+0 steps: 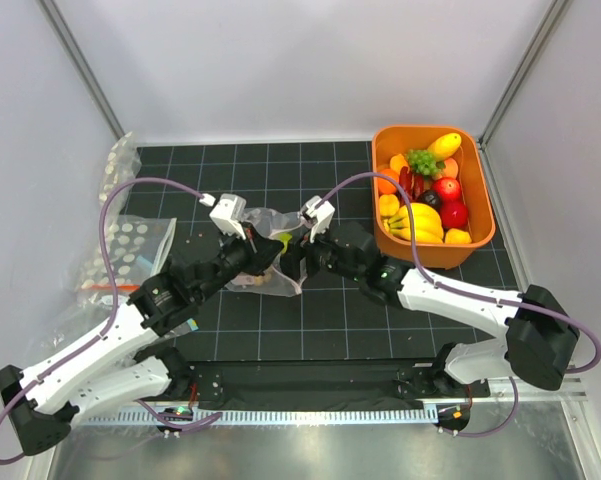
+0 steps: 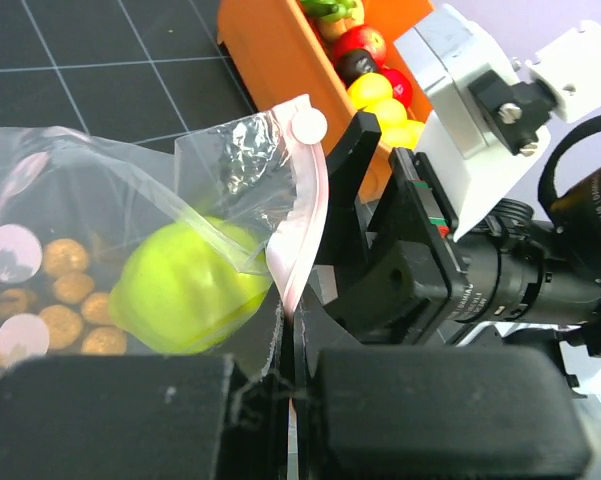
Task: Place the food in the zip-top bag and seal the zipper
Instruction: Place the fake fruit in the zipper food storage bag.
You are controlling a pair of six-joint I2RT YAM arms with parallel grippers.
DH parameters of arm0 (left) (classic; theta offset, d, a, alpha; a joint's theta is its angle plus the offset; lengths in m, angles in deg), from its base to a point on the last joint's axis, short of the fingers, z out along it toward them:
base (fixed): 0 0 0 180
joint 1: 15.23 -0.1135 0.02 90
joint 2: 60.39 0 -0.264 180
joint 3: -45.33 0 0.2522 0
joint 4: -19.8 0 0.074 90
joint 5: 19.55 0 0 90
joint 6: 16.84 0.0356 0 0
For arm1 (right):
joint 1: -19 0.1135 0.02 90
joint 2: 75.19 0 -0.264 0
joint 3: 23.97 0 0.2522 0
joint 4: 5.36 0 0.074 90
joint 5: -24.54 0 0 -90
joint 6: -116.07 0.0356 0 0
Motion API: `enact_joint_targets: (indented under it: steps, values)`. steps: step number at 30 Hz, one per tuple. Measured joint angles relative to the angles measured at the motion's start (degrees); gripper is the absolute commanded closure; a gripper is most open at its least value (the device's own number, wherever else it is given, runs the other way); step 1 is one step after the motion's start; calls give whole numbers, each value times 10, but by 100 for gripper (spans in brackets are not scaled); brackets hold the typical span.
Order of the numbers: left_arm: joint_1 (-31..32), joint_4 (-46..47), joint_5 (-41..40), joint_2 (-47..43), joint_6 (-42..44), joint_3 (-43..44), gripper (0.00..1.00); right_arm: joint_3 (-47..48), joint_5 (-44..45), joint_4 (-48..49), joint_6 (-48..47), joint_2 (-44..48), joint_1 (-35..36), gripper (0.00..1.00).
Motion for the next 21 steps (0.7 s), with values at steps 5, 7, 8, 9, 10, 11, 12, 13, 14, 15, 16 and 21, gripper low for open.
enact_joint_targets:
  steps: [5, 7, 8, 9, 10, 11, 12, 13, 14, 15, 16, 21]
  values:
    - [0, 7, -16, -6, -2, -5, 100, 0, 26, 3, 7, 0, 1, 5]
    - [2, 1, -38, -7, -3, -5, 100, -1, 41, 8, 10, 3, 2, 4]
    - [2, -3, -52, -7, -3, -5, 100, -3, 48, 11, 10, 8, 2, 4]
    - [2, -8, -65, -7, -4, -5, 100, -6, 54, 13, 10, 14, 2, 4]
    - [2, -12, -79, -6, -4, -5, 100, -10, 59, 13, 11, 23, 2, 5]
    - [2, -16, -93, -6, -5, -5, 100, -12, 64, 13, 11, 32, 2, 6]
    - [2, -19, -106, -6, -5, -5, 100, -13, 66, 13, 11, 39, 2, 8]
    - [2, -22, -118, -6, -5, -5, 100, -15, 69, 15, 10, 48, 2, 12]
    - [2, -23, -130, -5, -5, -5, 100, -16, 72, 15, 10, 57, 2, 13]
    - [2, -25, -140, -3, -5, -5, 100, -17, 77, 15, 10, 67, 2, 17]
    - [2, -27, -148, -2, -5, -5, 100, -19, 82, 14, 10, 77, 2, 19]
    - [2, -39, -181, 7, -5, -5, 99, -29, 151, -1, 7, 139, 2, 38]
